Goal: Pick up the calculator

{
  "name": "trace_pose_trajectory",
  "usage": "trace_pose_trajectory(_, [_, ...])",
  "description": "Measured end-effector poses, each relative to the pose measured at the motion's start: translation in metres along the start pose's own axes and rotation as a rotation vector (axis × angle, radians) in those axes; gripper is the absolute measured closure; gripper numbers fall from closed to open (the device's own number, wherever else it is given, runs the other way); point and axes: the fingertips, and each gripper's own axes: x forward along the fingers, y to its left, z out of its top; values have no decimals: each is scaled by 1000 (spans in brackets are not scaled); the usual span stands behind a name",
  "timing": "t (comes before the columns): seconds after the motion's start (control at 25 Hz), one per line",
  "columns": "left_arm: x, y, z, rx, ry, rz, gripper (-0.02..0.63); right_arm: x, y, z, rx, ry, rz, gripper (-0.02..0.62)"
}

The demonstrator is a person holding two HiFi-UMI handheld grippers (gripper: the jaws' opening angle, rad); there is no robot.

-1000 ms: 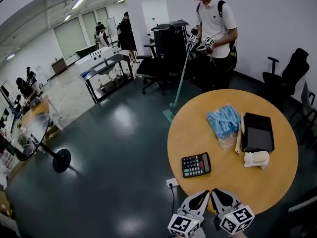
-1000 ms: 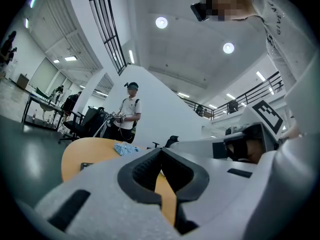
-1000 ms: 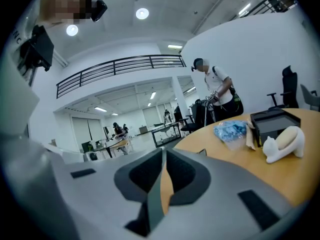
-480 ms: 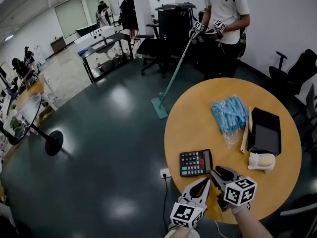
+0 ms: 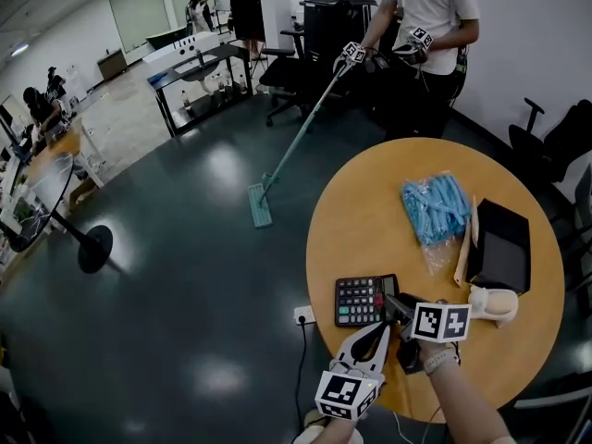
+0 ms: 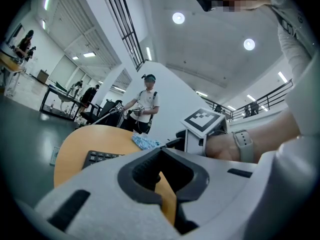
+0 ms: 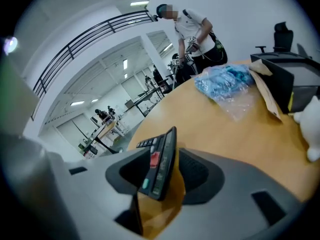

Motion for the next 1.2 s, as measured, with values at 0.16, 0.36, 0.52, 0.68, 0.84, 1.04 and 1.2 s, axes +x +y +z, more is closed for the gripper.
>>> trace_pose_trajectory(0.16, [-3,2,-2,-17,-4,9,598,3,-13,2,73,0,-13,437])
trace_pose_trajectory(0.36, [-8,3,-3,-39,-13,19,598,15,-11,-11,215,69,53,439])
trace_pose_trajectory(0.52, [-14,5,-5,-71,-22,33,598,18,-11,-15,310,68,102,440])
trace_pose_trajectory(0.68, [-16,3,-8,-68,-21,24,598,19,-10,-15,373,38,143,462])
trace_pose_trajectory(0.84, [-19,0,-12,-71,-14,17,598,21,-5,-13,430,-4,176,528])
trace_pose_trajectory(1.04, [-23,-3,-14,-70,-6,21,598,12,-8,-16,502,-51,187,538])
trace_pose_trajectory(1.2, [-25,-4,-9,-58,-2,9,598,-1,-3,-16,499,-59,174,540])
